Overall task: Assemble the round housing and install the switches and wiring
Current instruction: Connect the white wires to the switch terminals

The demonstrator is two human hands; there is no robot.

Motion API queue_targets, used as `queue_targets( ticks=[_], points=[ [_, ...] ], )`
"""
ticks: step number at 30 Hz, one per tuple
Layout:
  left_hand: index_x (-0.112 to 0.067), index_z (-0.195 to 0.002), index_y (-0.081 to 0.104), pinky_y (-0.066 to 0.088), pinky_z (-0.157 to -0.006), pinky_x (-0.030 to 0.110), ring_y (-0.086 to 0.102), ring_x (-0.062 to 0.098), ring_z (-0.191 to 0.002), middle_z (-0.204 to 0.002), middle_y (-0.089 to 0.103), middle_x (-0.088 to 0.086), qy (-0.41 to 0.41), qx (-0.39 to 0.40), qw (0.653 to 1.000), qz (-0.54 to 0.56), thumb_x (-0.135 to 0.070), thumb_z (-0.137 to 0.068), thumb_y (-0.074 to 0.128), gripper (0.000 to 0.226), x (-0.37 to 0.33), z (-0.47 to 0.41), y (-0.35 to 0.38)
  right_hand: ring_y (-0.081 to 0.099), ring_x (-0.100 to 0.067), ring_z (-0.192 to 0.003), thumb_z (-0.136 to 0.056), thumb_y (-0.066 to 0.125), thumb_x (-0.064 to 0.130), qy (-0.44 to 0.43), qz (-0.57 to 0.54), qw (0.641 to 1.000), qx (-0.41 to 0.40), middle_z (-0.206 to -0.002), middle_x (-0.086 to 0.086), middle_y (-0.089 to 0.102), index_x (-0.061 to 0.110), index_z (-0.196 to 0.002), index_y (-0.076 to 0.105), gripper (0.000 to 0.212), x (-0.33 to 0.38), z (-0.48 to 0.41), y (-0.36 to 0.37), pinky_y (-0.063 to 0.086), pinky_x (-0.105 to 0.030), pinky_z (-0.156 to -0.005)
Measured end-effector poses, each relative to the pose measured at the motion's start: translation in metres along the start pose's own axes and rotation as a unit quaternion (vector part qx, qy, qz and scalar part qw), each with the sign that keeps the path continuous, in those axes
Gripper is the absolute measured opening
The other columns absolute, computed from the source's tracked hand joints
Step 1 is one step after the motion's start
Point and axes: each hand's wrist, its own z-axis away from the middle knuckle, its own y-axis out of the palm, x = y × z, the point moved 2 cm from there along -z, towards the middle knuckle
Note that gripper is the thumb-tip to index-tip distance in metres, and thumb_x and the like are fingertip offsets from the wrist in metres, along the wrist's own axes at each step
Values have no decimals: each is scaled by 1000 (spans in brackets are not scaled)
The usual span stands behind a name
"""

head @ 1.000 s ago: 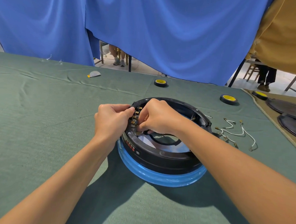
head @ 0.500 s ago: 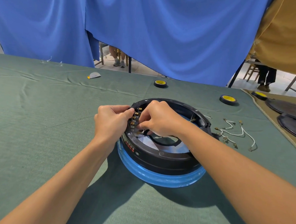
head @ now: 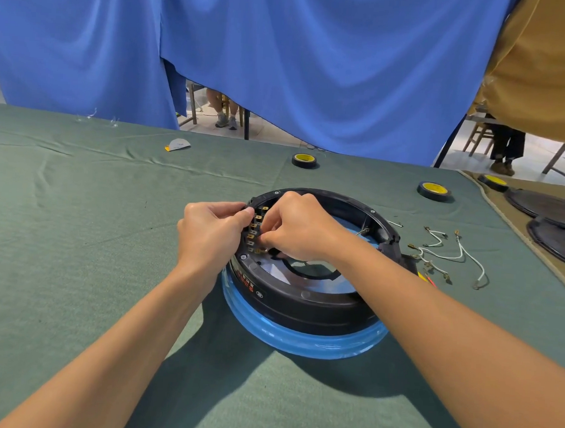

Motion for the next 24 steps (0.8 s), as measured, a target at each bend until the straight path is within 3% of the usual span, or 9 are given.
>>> queue_targets(
  ticks=[10,20,24],
  points=[
    [-20,-91,78,60,-81,37,73,11,-78,-79,76,-5,-10,5,1000,-9,-21,-79,78,12,-2,1,0,63,-16,-84,-85,73,17,14,-6,1000,13,-93,-2,70,13,-91,76,8,-2,0,-1,58,-36,-81],
    [-10,-112,73,55,-93,40,70,16,-92,-94,75,1,-20,13,1000,3,-18,-89,68,24,-1,3,5,64,-17,-86,-86,68,12,9,0,1000,1,-88,-4,70,13,-91,78,10,-1,0,2,57,-33,-77],
    [-13,-109,74,53,-95,42,69,19,-98,-98,75,2,-23,-1,1000,13,-21,-90,66,23,1,5,6,64,-18,-87,-86,70,14,10,-1,1000,-2,-88,-5,70,13,-93,78,10,0,0,3,56,-34,-78]
  ],
)
